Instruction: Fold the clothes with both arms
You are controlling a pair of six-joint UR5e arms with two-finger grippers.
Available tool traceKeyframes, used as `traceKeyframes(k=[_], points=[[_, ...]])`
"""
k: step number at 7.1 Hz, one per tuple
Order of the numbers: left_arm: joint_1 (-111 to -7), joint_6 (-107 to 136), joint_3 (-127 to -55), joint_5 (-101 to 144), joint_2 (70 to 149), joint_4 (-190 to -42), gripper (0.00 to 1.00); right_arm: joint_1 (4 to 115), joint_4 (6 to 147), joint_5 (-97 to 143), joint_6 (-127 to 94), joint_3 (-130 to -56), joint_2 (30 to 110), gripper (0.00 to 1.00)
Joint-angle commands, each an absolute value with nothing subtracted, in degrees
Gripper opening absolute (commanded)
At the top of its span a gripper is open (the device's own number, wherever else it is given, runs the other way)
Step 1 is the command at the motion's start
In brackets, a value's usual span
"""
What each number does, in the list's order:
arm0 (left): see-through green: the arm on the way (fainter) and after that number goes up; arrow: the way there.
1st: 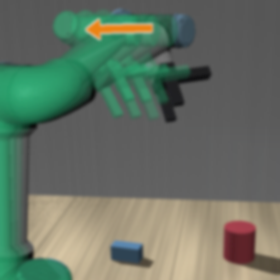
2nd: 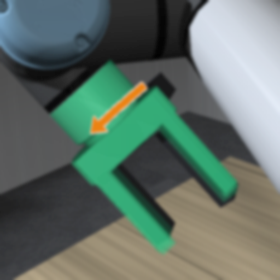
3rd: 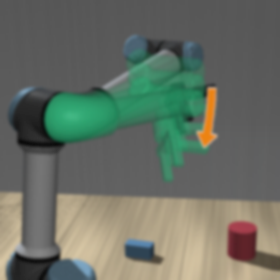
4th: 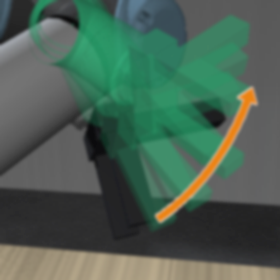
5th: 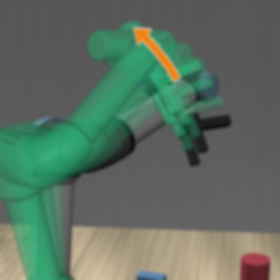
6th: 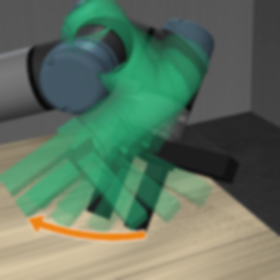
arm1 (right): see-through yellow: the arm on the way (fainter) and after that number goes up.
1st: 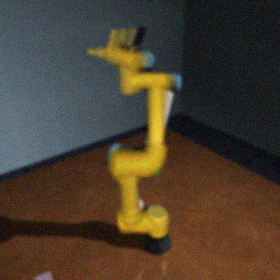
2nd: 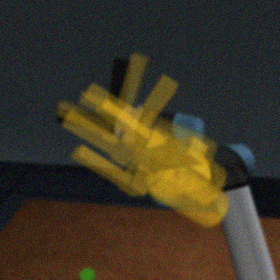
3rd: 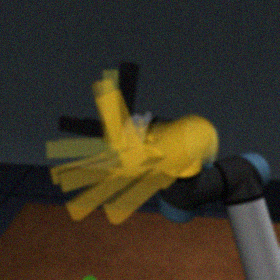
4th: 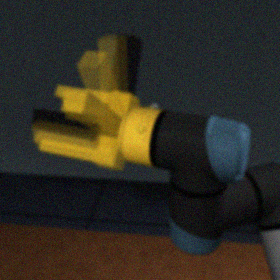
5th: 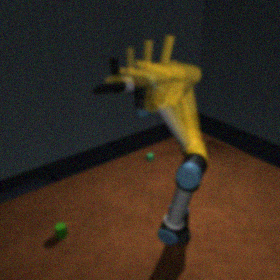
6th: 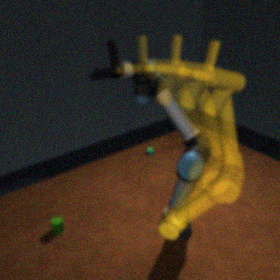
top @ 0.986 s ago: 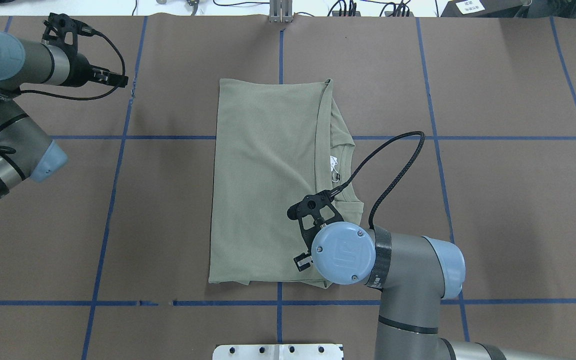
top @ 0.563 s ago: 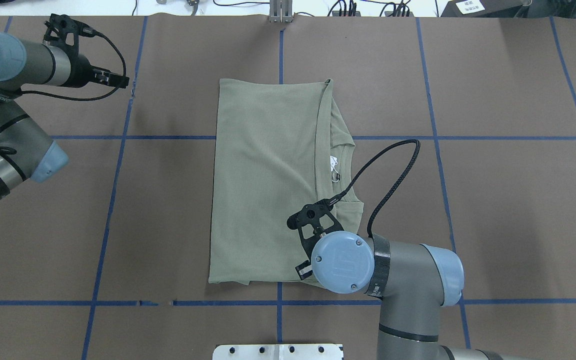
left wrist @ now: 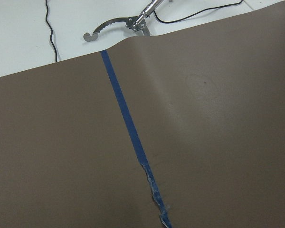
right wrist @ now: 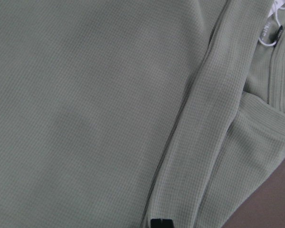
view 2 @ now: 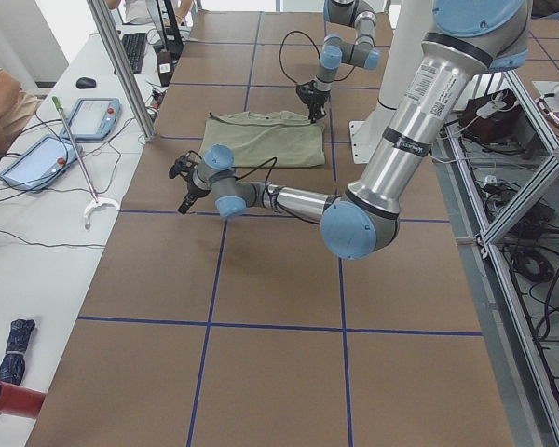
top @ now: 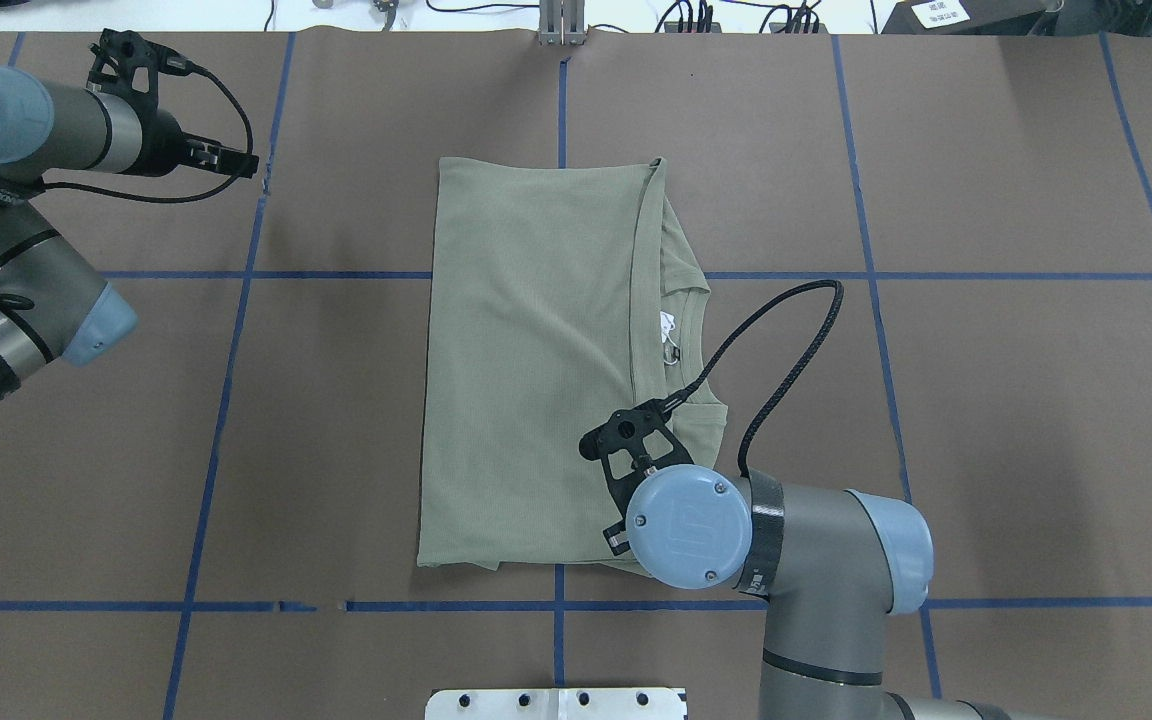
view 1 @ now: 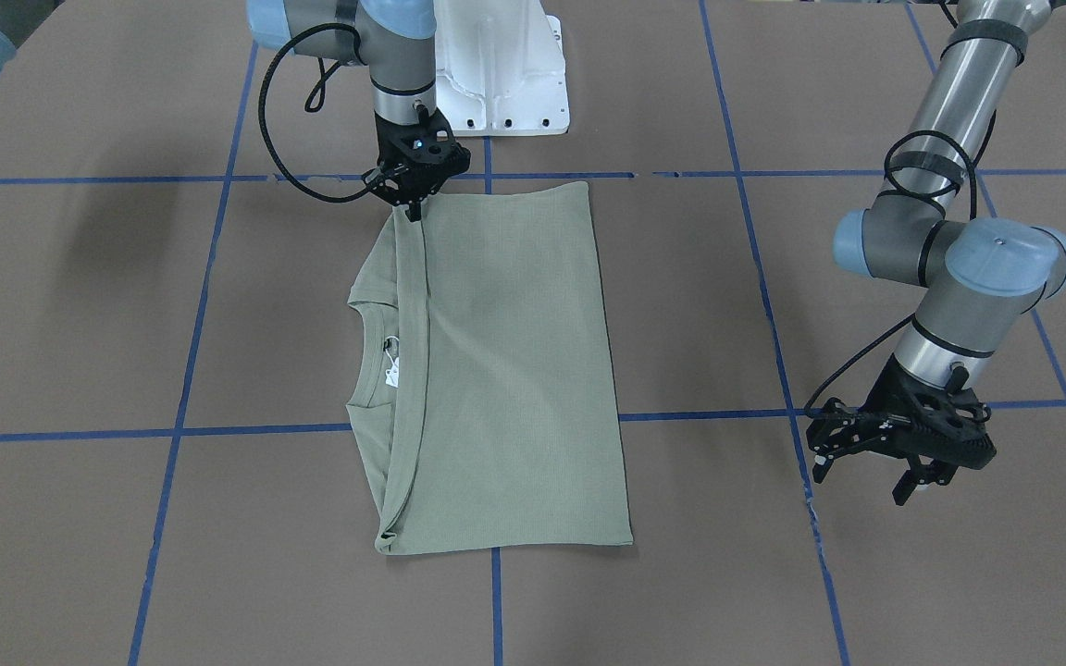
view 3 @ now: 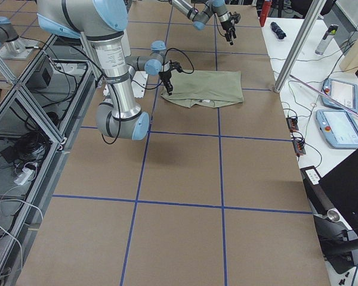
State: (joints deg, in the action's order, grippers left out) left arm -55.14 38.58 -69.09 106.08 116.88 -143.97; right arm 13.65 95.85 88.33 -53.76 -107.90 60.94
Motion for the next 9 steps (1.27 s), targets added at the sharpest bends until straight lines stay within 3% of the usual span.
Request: traceKeyframes(k=[1,5,6,7,8,9], points=[[-55.1,39.3,-69.2,106.1,116.9,-144.0,1.00,14.6,98.2,88.2,-54.0,-112.4,63.3,0.00],[-53.7,40.1,-69.2,106.0,116.8,-144.0,1.00,9.9,98.1,82.6,-71.1,-115.8,70.0,0.00],[-53.7,40.1,-69.2,106.1,116.8,-144.0,1.00,7.7,98.0,80.5,-76.6,-116.0,70.3,0.11],[-53.7,40.1,-69.2,106.1,116.8,-144.0,1.00,4.4,97.9,75.9,-83.3,-115.9,71.0,0.45],[-53.7,40.1,-69.2,106.1,116.8,-144.0,1.00,3.9,97.8,75.0,-84.5,-115.9,70.8,0.99],[-53.7,40.1,-69.1,106.1,116.8,-144.0,1.00,3.9,97.5,75.4,-83.7,-116.0,70.2,1.00]])
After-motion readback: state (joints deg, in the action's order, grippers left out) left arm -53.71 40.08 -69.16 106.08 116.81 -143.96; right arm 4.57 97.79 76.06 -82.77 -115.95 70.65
